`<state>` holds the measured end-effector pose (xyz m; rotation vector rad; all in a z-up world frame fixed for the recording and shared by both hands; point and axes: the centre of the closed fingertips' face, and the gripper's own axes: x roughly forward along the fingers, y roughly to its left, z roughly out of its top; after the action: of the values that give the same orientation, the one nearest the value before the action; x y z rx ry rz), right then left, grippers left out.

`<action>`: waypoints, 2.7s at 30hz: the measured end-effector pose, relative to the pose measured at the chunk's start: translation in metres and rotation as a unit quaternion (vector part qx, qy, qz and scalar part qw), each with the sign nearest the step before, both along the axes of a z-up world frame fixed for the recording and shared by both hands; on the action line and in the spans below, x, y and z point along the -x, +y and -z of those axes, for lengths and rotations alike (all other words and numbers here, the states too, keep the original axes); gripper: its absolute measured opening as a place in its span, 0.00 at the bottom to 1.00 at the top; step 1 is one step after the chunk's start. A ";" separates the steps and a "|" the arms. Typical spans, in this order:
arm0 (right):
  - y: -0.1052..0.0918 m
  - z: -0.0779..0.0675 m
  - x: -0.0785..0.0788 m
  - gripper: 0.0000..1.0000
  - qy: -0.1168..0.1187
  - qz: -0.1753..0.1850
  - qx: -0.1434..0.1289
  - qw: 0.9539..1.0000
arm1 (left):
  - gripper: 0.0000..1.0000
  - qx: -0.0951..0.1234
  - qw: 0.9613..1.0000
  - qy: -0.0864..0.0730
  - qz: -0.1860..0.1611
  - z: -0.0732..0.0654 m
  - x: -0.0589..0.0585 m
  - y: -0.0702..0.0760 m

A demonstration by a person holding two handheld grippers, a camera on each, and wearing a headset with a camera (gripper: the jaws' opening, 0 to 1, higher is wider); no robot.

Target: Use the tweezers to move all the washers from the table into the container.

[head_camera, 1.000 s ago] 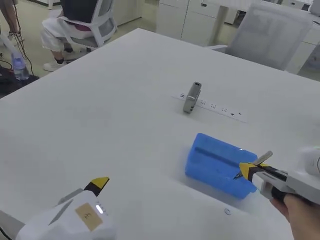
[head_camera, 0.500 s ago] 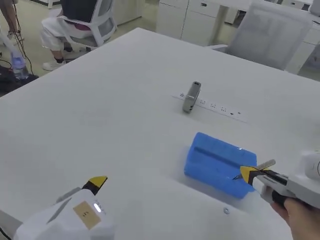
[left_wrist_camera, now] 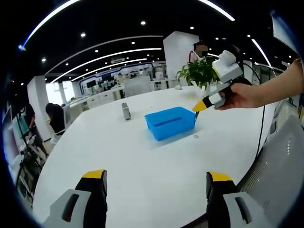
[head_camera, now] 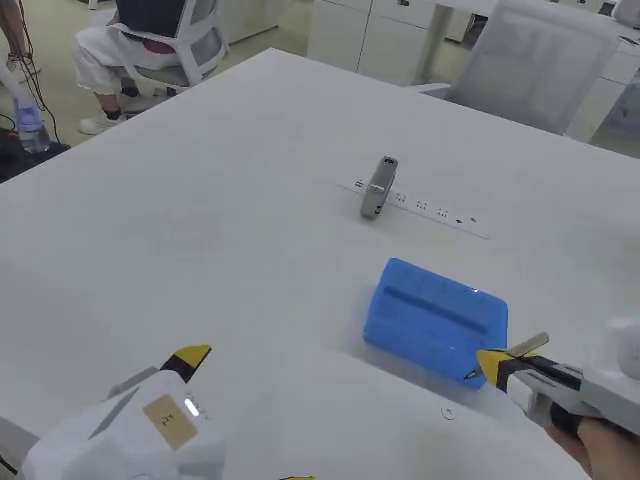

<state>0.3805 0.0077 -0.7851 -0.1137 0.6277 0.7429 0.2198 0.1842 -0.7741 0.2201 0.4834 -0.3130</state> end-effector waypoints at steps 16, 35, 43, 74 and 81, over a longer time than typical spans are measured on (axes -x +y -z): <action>0.009 0.029 0.015 0.04 0.020 -0.011 0.043 0.999 | 0.88 -0.002 1.000 0.003 0.001 0.002 0.000 0.000; 0.004 0.033 0.015 0.04 0.028 0.009 0.028 0.999 | 0.87 -0.004 1.000 0.006 0.003 0.003 0.001 0.000; 0.001 0.034 0.011 0.04 0.037 0.024 0.015 0.999 | 0.87 -0.005 1.000 0.005 0.002 0.002 0.001 0.000; 0.007 0.038 0.011 0.04 0.021 0.012 0.026 0.999 | 0.87 -0.008 1.000 0.007 0.001 0.003 0.001 0.001; 0.006 0.037 0.020 0.03 -0.003 -0.009 0.047 0.999 | 0.86 -0.009 1.000 0.007 0.002 0.003 0.001 0.000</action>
<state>0.3607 0.0133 -0.8222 -0.2077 0.6566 0.7303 0.2192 0.1844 -0.7768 0.2359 0.4994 -0.3155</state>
